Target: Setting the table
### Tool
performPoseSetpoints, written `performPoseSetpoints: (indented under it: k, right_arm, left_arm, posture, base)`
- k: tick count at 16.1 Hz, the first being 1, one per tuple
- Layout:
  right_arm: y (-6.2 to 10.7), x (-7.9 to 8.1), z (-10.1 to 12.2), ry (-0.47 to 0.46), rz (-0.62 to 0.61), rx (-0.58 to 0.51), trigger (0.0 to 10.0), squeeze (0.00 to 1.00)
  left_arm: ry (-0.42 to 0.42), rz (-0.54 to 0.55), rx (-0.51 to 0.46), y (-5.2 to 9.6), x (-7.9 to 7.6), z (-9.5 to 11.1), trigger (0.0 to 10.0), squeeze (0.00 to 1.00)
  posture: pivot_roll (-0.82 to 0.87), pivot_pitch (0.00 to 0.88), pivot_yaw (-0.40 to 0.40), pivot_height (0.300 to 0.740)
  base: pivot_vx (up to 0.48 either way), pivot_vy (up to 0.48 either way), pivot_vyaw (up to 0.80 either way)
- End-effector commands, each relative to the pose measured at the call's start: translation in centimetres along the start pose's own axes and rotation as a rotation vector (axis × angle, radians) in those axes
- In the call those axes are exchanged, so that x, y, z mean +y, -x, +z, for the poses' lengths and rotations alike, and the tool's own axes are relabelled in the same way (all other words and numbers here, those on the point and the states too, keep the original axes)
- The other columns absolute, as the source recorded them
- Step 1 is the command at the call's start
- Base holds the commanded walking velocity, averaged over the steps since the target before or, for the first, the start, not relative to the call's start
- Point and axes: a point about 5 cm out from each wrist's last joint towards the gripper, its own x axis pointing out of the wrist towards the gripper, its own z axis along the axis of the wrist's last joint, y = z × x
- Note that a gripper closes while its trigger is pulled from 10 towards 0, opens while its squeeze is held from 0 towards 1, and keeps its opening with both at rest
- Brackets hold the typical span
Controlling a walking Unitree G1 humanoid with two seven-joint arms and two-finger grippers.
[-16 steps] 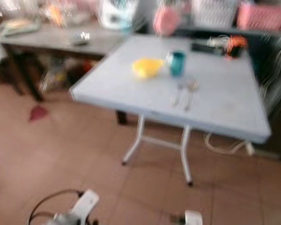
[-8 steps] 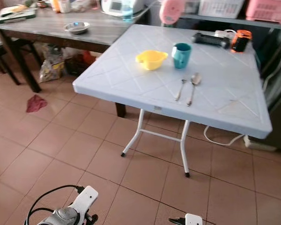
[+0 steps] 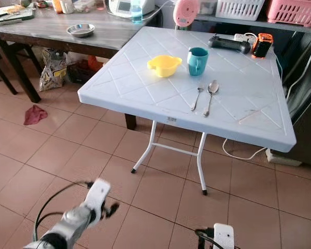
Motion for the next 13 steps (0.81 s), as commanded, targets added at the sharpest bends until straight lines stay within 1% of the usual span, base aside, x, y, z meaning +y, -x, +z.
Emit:
performPoseSetpoints:
  k: [1,2,3,4,5,6,8,9,10,12,13]
  right_arm:
    - [-0.3,0.1,1.9,0.011,0.015,-0.118,10.0,0.0]
    - [-0.4,0.1,2.8,0.003,0.019,-0.175,10.0,0.0]
    - [-0.4,0.1,3.2,0.003,0.021,-0.197,10.0,0.0]
    - [-0.1,0.1,5.0,0.01,0.025,-0.31,10.0,0.0]
    - [0.1,0.2,5.5,0.02,0.027,-0.345,10.0,0.0]
    - [0.5,0.2,6.3,0.024,0.033,-0.402,10.0,0.0]
    - [2.2,0.3,8.6,0.026,0.05,-0.534,10.0,0.0]
    - [2.7,0.3,9.2,0.029,0.056,-0.564,10.0,0.0]
    - [4.4,0.6,10.6,0.058,0.069,-0.636,10.0,0.0]
    - [6.2,1.1,11.7,0.08,0.074,-0.701,10.0,0.0]
    - [7.1,1.4,12.1,0.094,0.071,-0.723,10.0,0.0]
  left_arm:
    - [0.028,0.034,-0.111,-0.2,0.8,2.2,10.0,0.0]
    - [-0.003,0.043,-0.15,-0.1,1.1,2.8,10.0,0.0]
    - [-0.021,0.047,-0.167,0.0,1.2,3.0,10.0,0.0]
    - [-0.014,0.089,-0.219,0.3,2.3,3.6,10.0,0.0]
    - [-0.01,0.104,-0.232,0.5,2.7,3.7,10.0,0.0]
    - [-0.001,0.137,-0.275,0.8,3.3,4.0,10.0,0.0]
    - [-0.005,0.2,-0.427,2.0,4.3,5.4,10.0,0.0]
    - [-0.011,0.207,-0.462,2.4,4.5,5.8,10.0,0.0]
    - [-0.027,0.22,-0.564,3.7,5.0,6.8,10.0,0.0]
    - [-0.009,0.214,-0.658,5.1,5.0,8.2,10.0,0.0]
    - [-0.004,0.193,-0.699,5.4,4.5,8.6,10.0,0.0]
  posture:
    - [0.03,0.036,-0.004,0.74]
    - [0.03,0.037,-0.003,0.74]
    - [0.03,0.04,-0.002,0.74]
    - [0.02,0.043,0.001,0.74]
    - [0.02,0.045,0.004,0.74]
    - [0.02,0.046,0.003,0.74]
    - [0.02,0.052,-0.006,0.74]
    - [0.02,0.052,-0.006,0.74]
    - [0.01,0.052,-0.013,0.74]
    - [0.02,0.053,-0.023,0.74]
    - [0.02,0.053,-0.023,0.74]
  base:
    - [0.0,0.0,0.0]
    - [0.0,0.0,0.0]
    - [0.0,0.0,0.0]
    - [0.0,0.0,0.0]
    - [0.0,0.0,0.0]
    - [0.0,0.0,0.0]
    - [0.0,0.0,0.0]
    - [0.0,0.0,0.0]
    - [0.0,0.0,0.0]
    - [0.0,0.0,0.0]
    - [0.0,0.0,0.0]
